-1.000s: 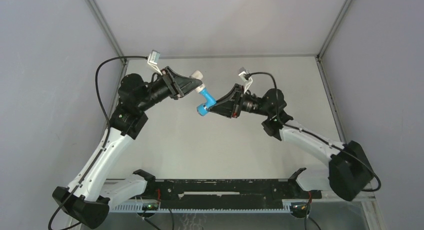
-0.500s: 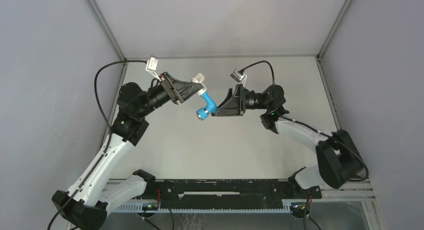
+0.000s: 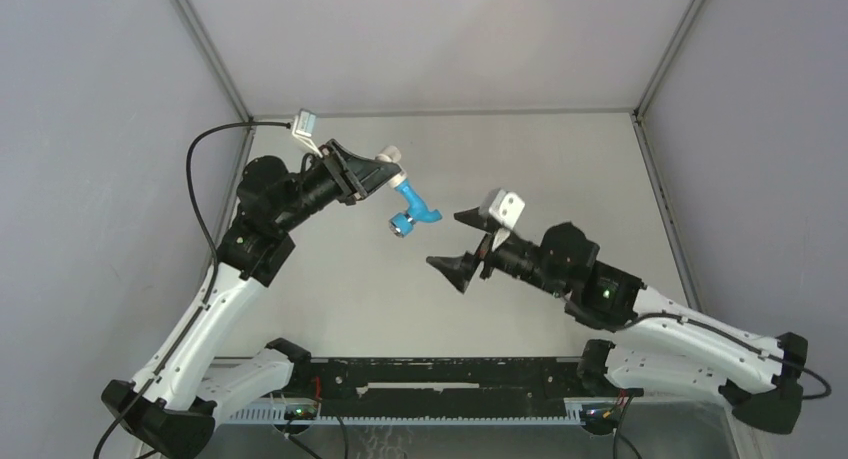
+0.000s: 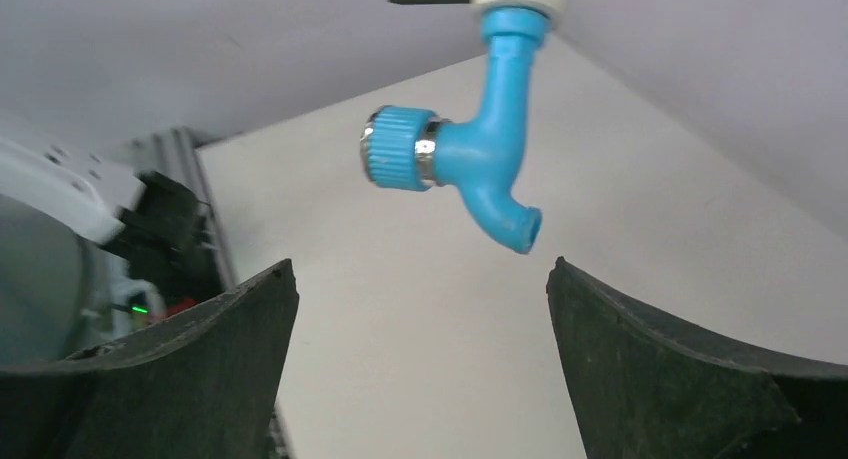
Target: Install the water faucets
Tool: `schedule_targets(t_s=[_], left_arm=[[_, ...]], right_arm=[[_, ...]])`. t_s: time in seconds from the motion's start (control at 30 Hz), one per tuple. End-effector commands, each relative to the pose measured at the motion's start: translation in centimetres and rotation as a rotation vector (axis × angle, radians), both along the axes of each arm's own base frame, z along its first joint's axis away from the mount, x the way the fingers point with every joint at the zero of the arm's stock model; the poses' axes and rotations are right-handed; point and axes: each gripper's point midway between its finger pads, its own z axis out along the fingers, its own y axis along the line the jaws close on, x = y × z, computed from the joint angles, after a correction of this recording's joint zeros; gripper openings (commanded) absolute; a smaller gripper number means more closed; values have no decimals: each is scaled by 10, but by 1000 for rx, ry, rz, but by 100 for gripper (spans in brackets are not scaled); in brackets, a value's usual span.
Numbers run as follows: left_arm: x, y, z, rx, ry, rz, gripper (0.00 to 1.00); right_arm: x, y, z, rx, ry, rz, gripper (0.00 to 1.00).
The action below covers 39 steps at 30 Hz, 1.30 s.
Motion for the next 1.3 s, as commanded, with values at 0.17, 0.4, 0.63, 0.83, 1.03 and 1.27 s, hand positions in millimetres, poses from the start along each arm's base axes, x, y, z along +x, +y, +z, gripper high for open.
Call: schedule_targets(t_s=[0.17,0.4,0.63,0.83,1.03,1.27], left_arm=[[1,7,34,-34,-49,49,0],[0,4,31,-31,-31,29,0],[-3,0,29,-42,-7,-1,0],[-4,-1,30,-44,-8,-13,0],[-3,-4,28,-51,4,-24,0],[-9,-6,25,-58,27,-51,45]], right_arm=[[20,-8,16,-529,-920,-390,99],[27,22,15,-589,-1137,-492,94],[44,35,11,-645,-1279,-677,91],[56,35,11,-595,-1219,-730,70],[64,33,17,-582,-1181,-779,25],[64,40,12,-602,-1207,-759,0]])
